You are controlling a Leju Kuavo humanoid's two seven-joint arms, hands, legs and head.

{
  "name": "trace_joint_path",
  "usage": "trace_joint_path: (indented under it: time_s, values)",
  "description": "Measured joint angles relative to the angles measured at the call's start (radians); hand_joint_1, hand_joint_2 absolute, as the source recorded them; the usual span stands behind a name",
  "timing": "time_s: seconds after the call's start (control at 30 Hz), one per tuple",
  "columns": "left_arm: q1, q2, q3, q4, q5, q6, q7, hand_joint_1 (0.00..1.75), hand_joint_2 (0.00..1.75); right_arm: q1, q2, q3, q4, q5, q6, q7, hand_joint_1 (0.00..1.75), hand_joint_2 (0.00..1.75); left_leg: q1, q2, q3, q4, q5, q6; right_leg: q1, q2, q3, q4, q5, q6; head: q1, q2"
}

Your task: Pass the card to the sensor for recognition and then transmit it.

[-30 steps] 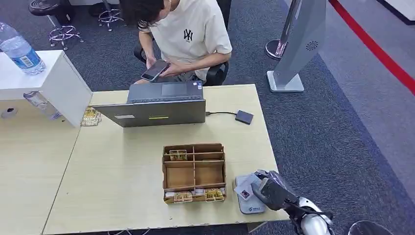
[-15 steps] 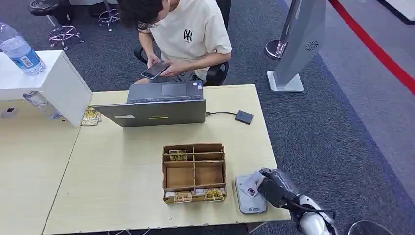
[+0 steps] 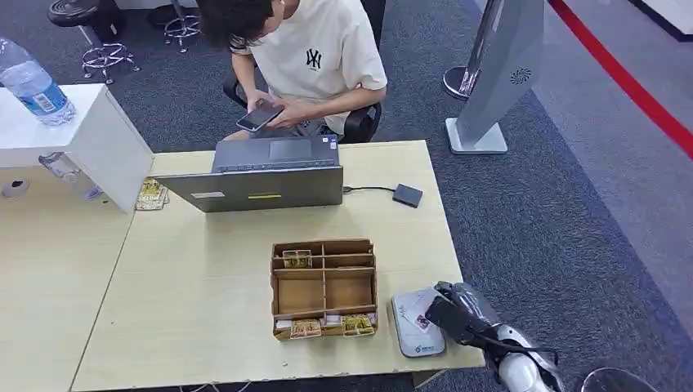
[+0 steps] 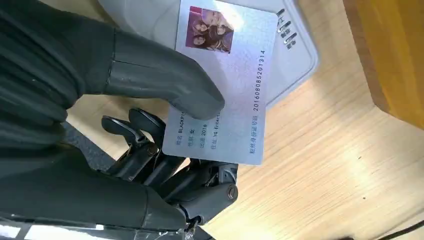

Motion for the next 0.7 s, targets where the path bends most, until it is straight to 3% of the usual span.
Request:
trace_joint_path:
  time_s: [0.7]
  values:
    - [0.0, 0.003, 0.013, 0.0, -0.002, 0.0, 0.002, 0.0, 0.0, -0.013, -0.004, 0.025, 0.017, 0.01, -0.008, 0.011, 1.75, 1.75, 0.0, 0.0, 0.0, 0.0, 0.0, 0.0, 0.0, 0.0, 0.0, 0.0, 0.0, 0.0, 0.0, 0.0]
